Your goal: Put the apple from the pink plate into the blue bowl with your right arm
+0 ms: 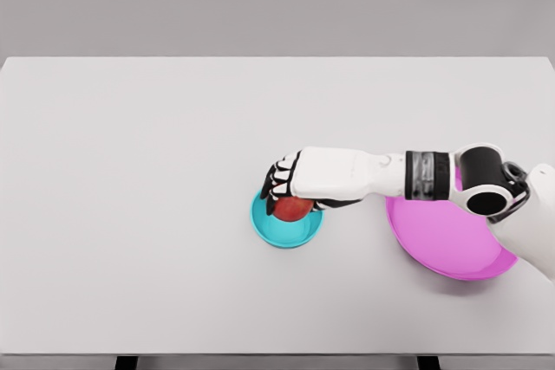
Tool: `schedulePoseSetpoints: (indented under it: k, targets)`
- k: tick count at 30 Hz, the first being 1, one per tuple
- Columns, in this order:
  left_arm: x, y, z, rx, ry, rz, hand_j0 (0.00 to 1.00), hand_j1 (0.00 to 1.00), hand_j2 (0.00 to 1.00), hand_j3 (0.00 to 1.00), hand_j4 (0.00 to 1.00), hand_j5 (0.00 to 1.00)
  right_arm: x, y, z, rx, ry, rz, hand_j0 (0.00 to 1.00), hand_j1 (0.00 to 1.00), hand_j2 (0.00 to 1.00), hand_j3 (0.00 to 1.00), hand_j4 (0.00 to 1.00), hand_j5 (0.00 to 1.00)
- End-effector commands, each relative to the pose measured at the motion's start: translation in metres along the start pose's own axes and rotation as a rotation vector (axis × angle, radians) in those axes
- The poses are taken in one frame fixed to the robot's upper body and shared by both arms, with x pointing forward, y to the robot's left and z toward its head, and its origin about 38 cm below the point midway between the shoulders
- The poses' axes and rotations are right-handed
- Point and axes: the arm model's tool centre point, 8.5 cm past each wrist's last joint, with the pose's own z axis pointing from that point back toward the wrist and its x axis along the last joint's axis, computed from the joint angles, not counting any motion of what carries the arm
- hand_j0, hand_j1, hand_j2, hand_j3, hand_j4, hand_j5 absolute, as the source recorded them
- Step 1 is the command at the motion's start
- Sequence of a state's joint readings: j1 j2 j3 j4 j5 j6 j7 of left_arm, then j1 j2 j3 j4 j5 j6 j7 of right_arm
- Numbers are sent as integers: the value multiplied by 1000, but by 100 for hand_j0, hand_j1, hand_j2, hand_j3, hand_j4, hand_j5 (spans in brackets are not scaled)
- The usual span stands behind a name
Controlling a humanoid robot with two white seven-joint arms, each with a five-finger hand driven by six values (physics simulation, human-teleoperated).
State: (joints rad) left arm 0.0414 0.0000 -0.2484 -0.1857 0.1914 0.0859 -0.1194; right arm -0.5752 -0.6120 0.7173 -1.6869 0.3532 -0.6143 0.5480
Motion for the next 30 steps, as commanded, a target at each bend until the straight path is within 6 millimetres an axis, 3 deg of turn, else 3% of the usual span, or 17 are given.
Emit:
schedulePoseSetpoints:
  k: [1, 2, 3, 4, 10, 12, 14, 16, 18, 20, 25, 27, 29, 30]
  targets:
    - [0, 0, 0, 0, 0, 0, 100, 100, 100, 100, 100, 100, -1, 2, -1, 1, 1, -14, 57, 57, 57, 57, 57, 57]
    - [0, 0, 0, 0, 0, 0, 100, 100, 100, 100, 100, 100, -1, 2, -1, 0, 1, -14, 59, 59, 59, 59, 59, 59]
    - [0, 0, 0, 0, 0, 0, 100, 100, 100, 100, 100, 100, -1, 2, -1, -2, 1, -15, 86, 86, 86, 86, 86, 86]
    - [0, 0, 0, 0, 0, 0, 100, 100, 100, 100, 100, 100, -1, 2, -1, -1, 1, -14, 100, 100, 100, 100, 100, 100]
    - [0, 0, 0, 0, 0, 0, 100, 100, 100, 100, 100, 100, 1, 0, 0, -4, -3, -7, 100, 100, 100, 100, 100, 100]
    - [0, 0, 0, 0, 0, 0, 100, 100, 100, 100, 100, 100, -1, -10, 6, -13, 8, 14, 100, 100, 100, 100, 100, 100]
    - [0, 0, 0, 0, 0, 0, 100, 100, 100, 100, 100, 100, -8, -33, 36, -40, 69, 71, 100, 100, 100, 100, 100, 100]
    - [0, 0, 0, 0, 0, 0, 100, 100, 100, 100, 100, 100, -17, -61, 84, -92, 174, 126, 100, 100, 100, 100, 100, 100]
    - [0, 0, 0, 0, 0, 0, 100, 100, 100, 100, 100, 100, -21, -73, 115, -121, 229, 125, 100, 100, 100, 100, 100, 100]
    - [0, 0, 0, 0, 0, 0, 100, 100, 100, 100, 100, 100, -24, -77, 136, -139, 280, 129, 100, 100, 100, 100, 100, 100]
    - [0, 0, 0, 0, 0, 0, 100, 100, 100, 100, 100, 100, -33, -63, 184, -168, 414, 80, 100, 100, 100, 100, 100, 100]
    - [0, 0, 0, 0, 0, -1, 100, 100, 100, 100, 100, 100, -39, -52, 185, -123, 428, 41, 100, 100, 100, 100, 100, 100]
    - [0, 0, 0, 0, 0, 0, 100, 100, 100, 100, 100, 100, -47, -43, 157, -254, 387, -24, 100, 100, 100, 100, 100, 100]
    - [0, 0, 0, 0, 0, 0, 100, 100, 100, 100, 100, 100, -48, -45, 153, -298, 381, -31, 100, 100, 100, 100, 100, 100]
